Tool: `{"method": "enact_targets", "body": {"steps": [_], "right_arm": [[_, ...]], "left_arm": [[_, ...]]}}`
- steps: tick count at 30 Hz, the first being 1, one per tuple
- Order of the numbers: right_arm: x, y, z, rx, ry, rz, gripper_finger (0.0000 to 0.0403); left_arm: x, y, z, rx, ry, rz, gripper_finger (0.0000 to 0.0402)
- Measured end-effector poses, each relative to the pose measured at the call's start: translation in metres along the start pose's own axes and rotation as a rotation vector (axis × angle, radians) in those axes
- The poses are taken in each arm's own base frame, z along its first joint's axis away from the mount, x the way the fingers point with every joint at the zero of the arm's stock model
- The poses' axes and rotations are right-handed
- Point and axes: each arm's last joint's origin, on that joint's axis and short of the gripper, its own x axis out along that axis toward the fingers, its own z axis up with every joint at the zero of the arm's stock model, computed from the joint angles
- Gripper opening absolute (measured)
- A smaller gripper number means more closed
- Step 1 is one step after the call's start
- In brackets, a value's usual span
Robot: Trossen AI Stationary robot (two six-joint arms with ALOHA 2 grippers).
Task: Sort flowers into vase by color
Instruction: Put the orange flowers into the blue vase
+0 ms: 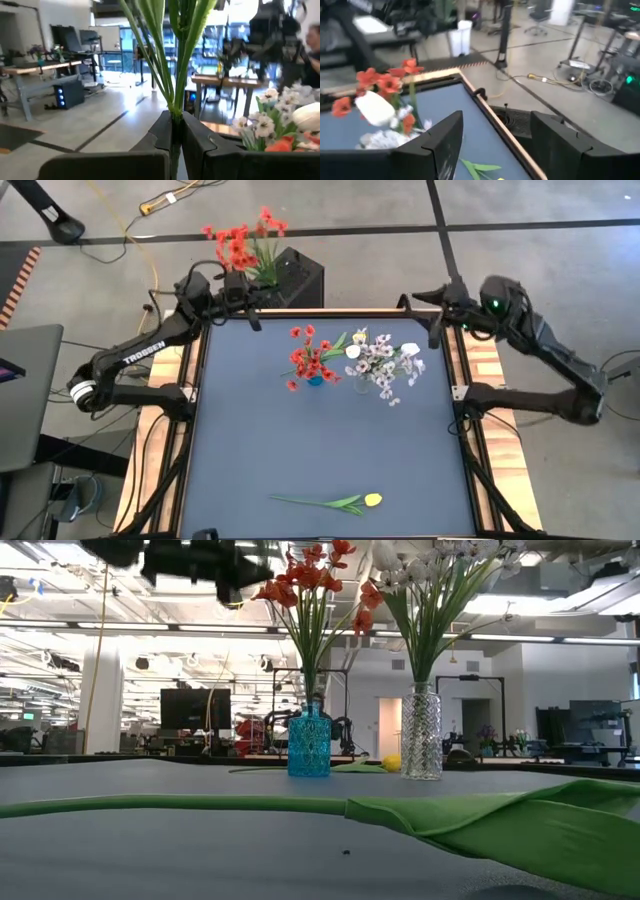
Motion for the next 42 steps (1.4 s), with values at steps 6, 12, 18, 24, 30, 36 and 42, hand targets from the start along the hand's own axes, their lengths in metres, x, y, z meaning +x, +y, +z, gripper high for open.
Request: {"method": "enact_targets", "body": {"steps": [6, 12, 18, 24, 30, 36, 42], "right_arm": [[0.006, 0.0, -0.069, 0.117, 0.012, -0.033, 0.0254], [0.015, 0.001, -0.1, 0.136, -0.034, -0.039, 0.0254], [0.017, 0.0, -0.097, 0.131, -0.12, -0.039, 0.0254], [0.016, 0.0, -0.091, 0.12, -0.177, -0.042, 0.0254], [0.016, 0.0, -0.091, 0.12, -0.181, -0.045, 0.0254], [0.016, 0.0, -0.091, 0.116, -0.18, -0.045, 0.0254], [0.016, 0.0, -0.091, 0.112, -0.18, -0.045, 0.0254]], "left_arm": [[-0.018, 0.003, -0.05, -0.146, -0.062, 0.05, 0.0002], [-0.026, -0.012, -0.087, -0.281, -0.035, 0.072, 0.0002], [-0.021, -0.037, -0.118, -0.296, 0.007, 0.008, 0.0002], [-0.006, -0.055, -0.142, -0.321, -0.02, -0.046, 0.0002], [0.004, -0.058, -0.162, -0.394, -0.082, -0.083, 0.0002], [0.008, -0.06, -0.18, -0.448, -0.067, -0.09, 0.0002], [0.008, -0.064, -0.18, -0.461, -0.096, -0.111, 0.0002]]}}
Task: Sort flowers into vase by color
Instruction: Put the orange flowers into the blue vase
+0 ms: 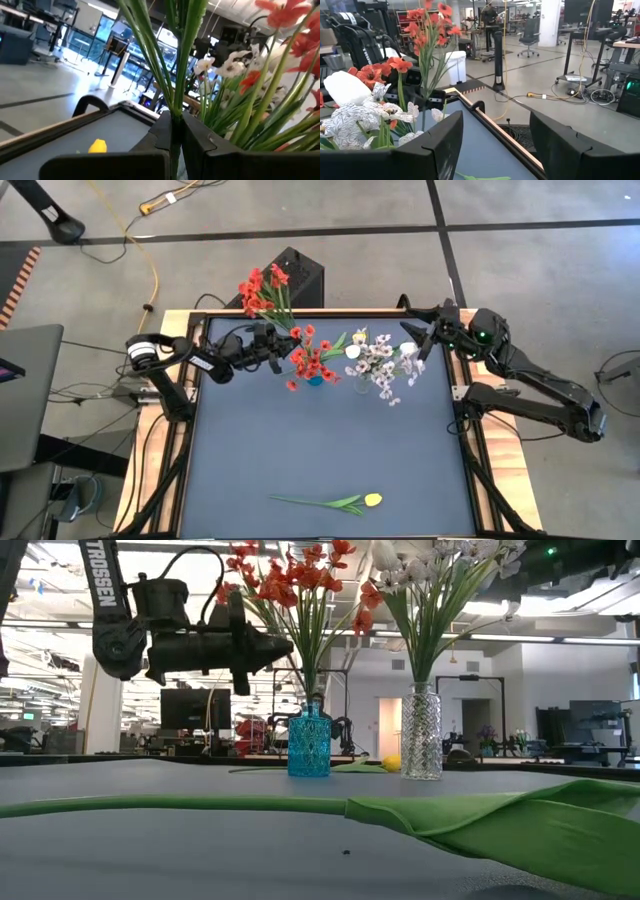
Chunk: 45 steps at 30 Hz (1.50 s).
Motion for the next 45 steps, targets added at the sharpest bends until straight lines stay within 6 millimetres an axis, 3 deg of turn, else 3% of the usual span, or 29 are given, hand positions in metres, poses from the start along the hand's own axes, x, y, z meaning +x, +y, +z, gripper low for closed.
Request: {"method": "enact_targets", "body": {"steps": [20, 32, 45], "right_arm": [[0.0, 0.0, 0.0, 0.008, -0.002, 0.002, 0.0254], [0.0, 0.0, 0.001, 0.008, -0.002, 0.004, 0.0254], [0.0, 0.0, 0.0, 0.003, -0.001, 0.004, 0.0254]], "left_arm": [[0.004, -0.01, -0.017, 0.115, 0.083, 0.094, 0.0002], [0.04, -0.022, -0.025, 0.224, 0.27, 0.064, 0.0002], [0.037, -0.017, -0.035, 0.206, 0.379, 0.133, 0.0011]]}}
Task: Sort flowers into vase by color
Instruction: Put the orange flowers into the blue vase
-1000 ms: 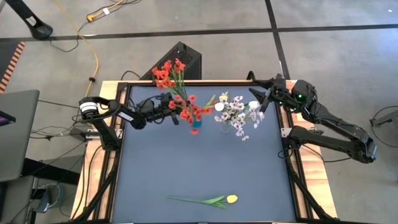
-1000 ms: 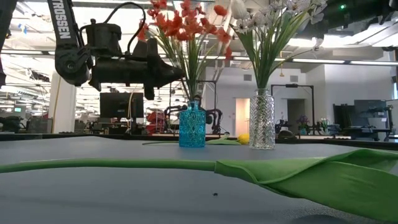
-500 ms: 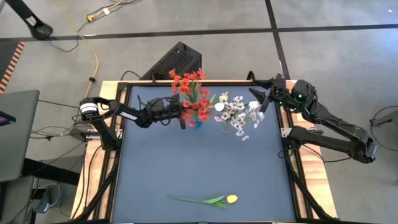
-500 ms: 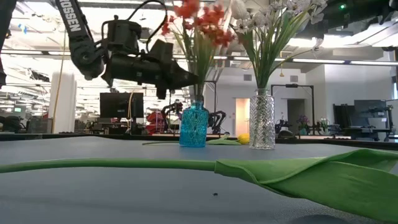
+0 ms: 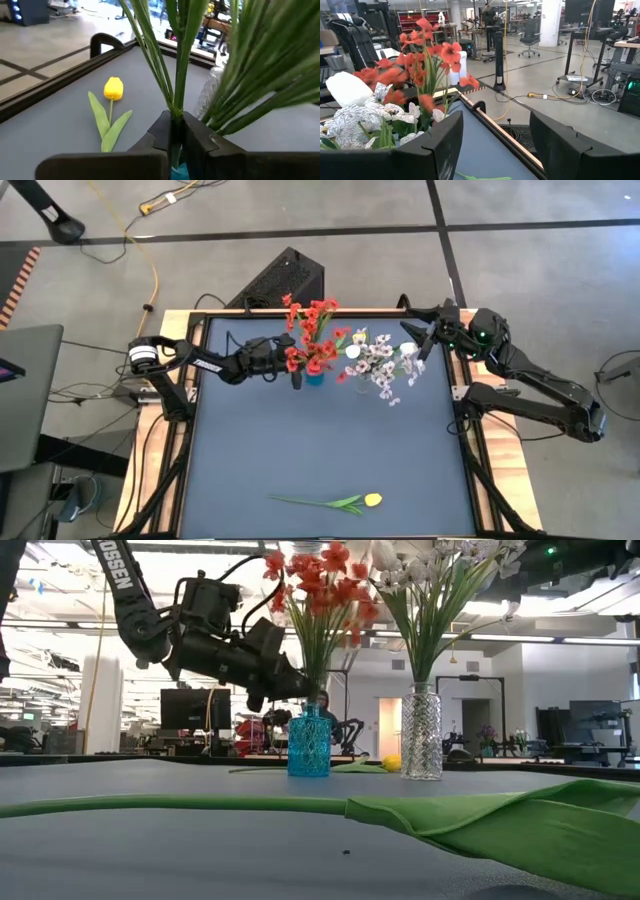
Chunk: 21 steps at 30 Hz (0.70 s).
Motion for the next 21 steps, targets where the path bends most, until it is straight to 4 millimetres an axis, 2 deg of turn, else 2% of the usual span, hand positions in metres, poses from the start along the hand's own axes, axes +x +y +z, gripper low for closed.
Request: {"method": "enact_targets", "body": {"steps": [5, 10, 16, 21], "right_arm": [[0.0, 0.0, 0.0, -0.001, 0.001, 0.0, 0.0254], [0.0, 0.0, -0.001, -0.002, 0.006, 0.0, 0.0254], [0.0, 0.0, -0.001, -0.002, 0.006, 0.0, 0.0254], [0.0, 0.0, -0.001, -0.002, 0.006, 0.0, 0.0254]], "left_arm": [[0.0, 0.001, 0.0, -0.032, -0.011, 0.047, 0.0058], [0.0, 0.003, 0.0, -0.03, 0.004, 0.02, 0.0114], [-0.004, 0.016, 0.001, -0.07, 0.074, -0.149, 0.0163], [-0.01, 0.03, 0.008, -0.081, 0.082, -0.254, 0.0175]]}}
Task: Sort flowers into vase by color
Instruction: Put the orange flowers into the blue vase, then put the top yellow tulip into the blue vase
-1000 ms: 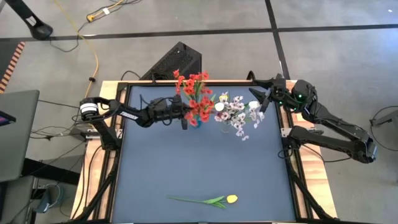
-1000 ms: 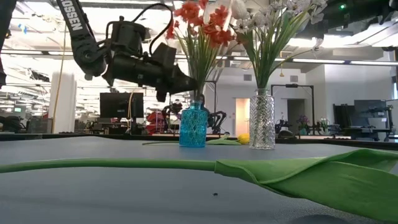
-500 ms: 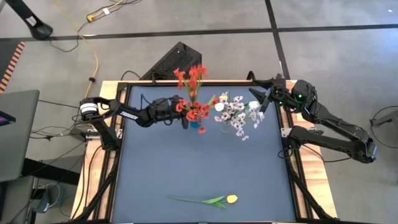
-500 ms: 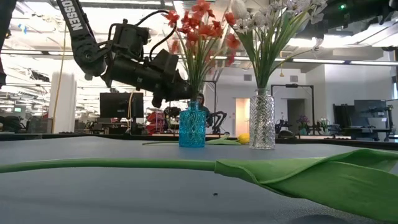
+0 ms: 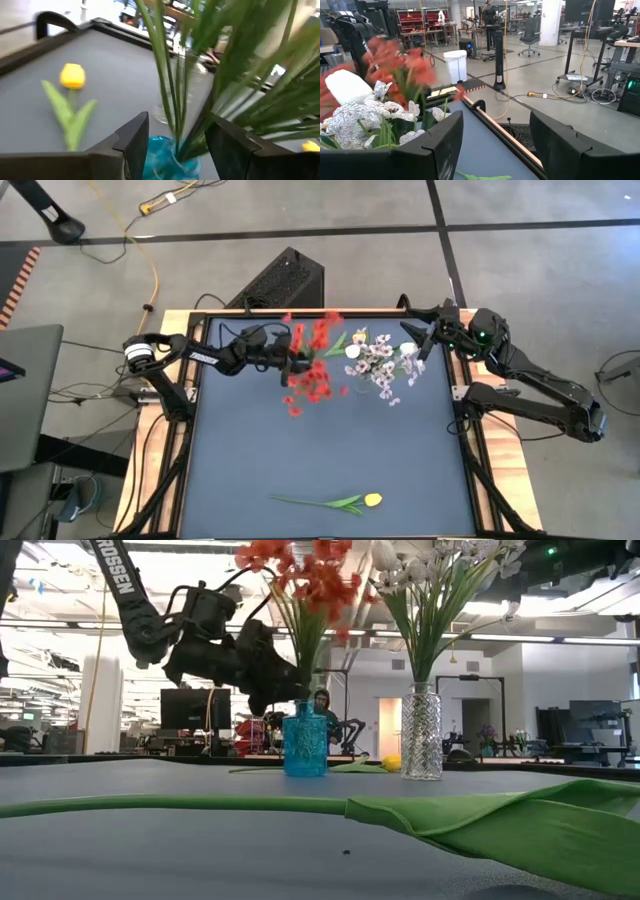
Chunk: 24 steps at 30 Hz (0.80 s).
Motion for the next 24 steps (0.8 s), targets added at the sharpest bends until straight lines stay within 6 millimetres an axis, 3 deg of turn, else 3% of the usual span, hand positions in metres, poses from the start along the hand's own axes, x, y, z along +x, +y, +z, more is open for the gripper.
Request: {"method": "enact_targets", "body": {"steps": [7, 15, 24], "right_arm": [[0.0, 0.0, 0.0, 0.0, 0.0, 0.0, 0.0254], [0.0, 0.0, 0.0, 0.0, 0.0, 0.0, 0.0254], [0.0, 0.0, 0.0, 0.0, 0.0, 0.001, 0.0254]], "left_arm": [[-0.011, 0.017, 0.007, 0.003, -0.028, 0.042, 0.0174], [-0.024, 0.031, 0.01, 0.026, 0.005, -0.101, 0.0174], [-0.04, 0.052, -0.001, -0.025, 0.112, -0.075, 0.0174]]}}
